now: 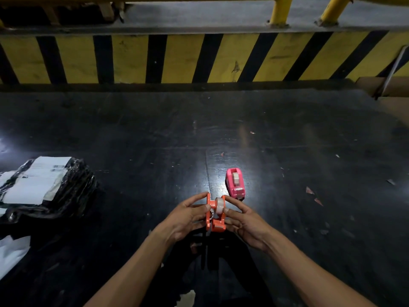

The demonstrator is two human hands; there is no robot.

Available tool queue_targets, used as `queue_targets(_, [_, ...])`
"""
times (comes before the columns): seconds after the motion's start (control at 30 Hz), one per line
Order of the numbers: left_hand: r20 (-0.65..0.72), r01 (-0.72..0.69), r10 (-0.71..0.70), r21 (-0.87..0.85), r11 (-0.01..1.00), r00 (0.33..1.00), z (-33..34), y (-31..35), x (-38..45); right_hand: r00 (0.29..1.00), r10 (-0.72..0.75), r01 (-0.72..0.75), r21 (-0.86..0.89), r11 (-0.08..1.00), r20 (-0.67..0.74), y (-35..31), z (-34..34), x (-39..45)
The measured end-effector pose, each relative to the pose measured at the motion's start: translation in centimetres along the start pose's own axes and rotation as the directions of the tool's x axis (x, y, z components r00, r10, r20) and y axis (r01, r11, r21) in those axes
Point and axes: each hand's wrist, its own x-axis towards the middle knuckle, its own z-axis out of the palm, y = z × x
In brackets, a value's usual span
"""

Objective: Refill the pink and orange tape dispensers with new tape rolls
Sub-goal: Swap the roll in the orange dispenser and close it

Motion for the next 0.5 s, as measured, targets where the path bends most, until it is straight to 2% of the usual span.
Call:
queue_targets(0.3, [-0.008,0.020,-0.019,0.067,0.998,1.000,-0.19,-0.12,0.29,1.000,0.003,-0.003,-0.001,1.000,0.003,0.18,-0.03,-0.20])
queue_targets(0.5, [0.003,0.042,-0.042,0.047,0.998,0.999,0.37,0.20,-0.22,1.000,0.003,-0.003,-0.005,1.000,-0.007,-0.38,0.21,-0.35])
